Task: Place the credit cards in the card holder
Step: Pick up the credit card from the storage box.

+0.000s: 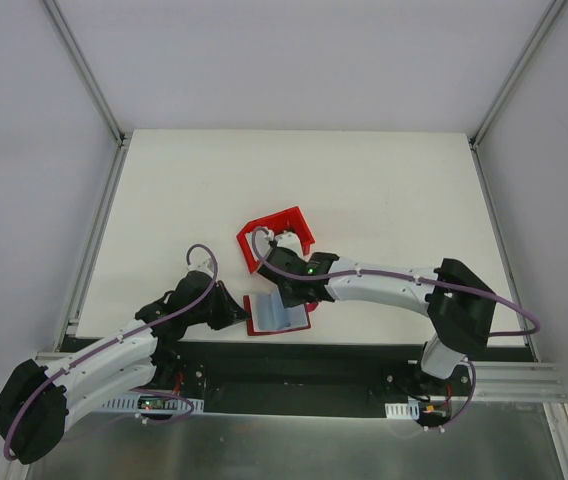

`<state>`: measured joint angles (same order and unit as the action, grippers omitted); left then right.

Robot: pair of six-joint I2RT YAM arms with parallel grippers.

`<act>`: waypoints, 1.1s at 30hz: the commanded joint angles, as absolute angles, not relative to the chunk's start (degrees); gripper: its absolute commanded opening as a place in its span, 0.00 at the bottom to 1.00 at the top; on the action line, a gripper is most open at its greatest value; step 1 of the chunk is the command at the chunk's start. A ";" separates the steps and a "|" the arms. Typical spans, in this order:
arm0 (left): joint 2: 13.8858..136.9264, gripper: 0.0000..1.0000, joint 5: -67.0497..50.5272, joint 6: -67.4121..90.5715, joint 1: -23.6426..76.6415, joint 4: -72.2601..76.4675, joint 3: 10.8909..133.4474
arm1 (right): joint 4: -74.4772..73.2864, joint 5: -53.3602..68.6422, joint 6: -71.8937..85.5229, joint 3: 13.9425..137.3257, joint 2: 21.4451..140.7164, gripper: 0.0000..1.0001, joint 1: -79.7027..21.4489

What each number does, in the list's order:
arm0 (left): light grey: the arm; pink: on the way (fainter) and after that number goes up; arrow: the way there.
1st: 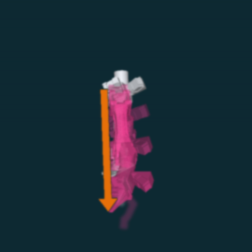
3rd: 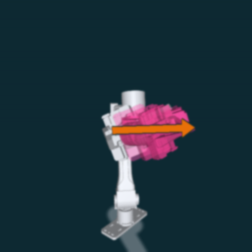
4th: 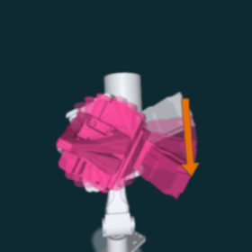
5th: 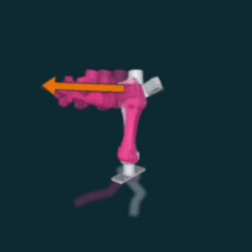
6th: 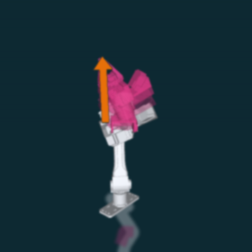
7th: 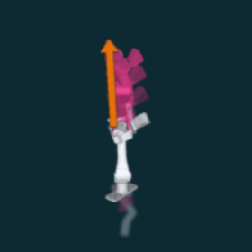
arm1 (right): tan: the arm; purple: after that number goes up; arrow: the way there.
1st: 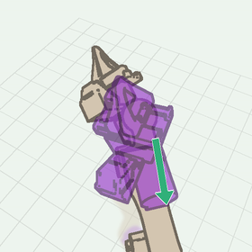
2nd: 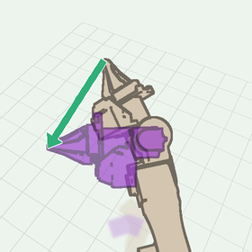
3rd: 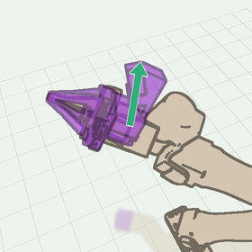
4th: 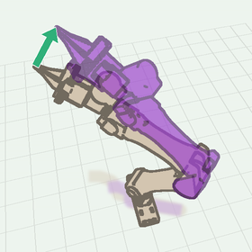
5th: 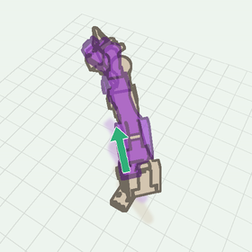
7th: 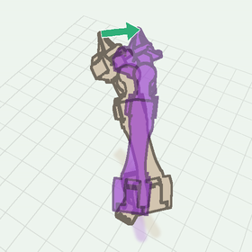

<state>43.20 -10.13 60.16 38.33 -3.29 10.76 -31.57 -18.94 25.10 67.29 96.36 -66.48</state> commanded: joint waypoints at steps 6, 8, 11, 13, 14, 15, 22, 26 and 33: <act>42.98 0.00 -10.11 59.41 38.85 -2.64 12.04 | -32.60 -20.74 23.82 70.14 95.72 0.29 -68.11; 42.98 0.00 -10.02 59.41 38.85 -2.64 12.04 | -33.04 -21.53 24.08 69.44 95.19 0.29 -67.94; 42.98 0.00 -10.11 59.41 38.93 -2.55 11.95 | -33.75 -21.80 25.05 68.56 94.31 0.30 -66.98; 42.80 0.00 -10.02 59.50 38.94 -2.64 11.87 | -30.96 -18.57 24.09 66.81 92.91 0.30 -66.19; 42.89 0.00 -9.93 59.50 38.94 -2.55 11.69 | -29.55 -17.33 23.73 65.93 92.38 0.29 -65.92; 42.72 0.00 -9.93 59.50 38.94 -2.72 11.69 | -28.31 -16.36 23.82 65.40 91.85 0.30 -65.92; 42.89 0.00 -9.93 59.50 38.85 -2.64 11.78 | -23.37 -9.04 23.20 66.88 94.39 0.30 -66.53; 41.84 0.00 -9.93 59.50 38.94 -2.64 11.78 | -30.13 -14.75 23.99 68.90 95.36 0.30 -66.27; 40.43 0.00 -10.28 59.15 38.94 -2.55 12.04 | -22.69 -9.69 22.86 64.87 90.62 0.46 -66.18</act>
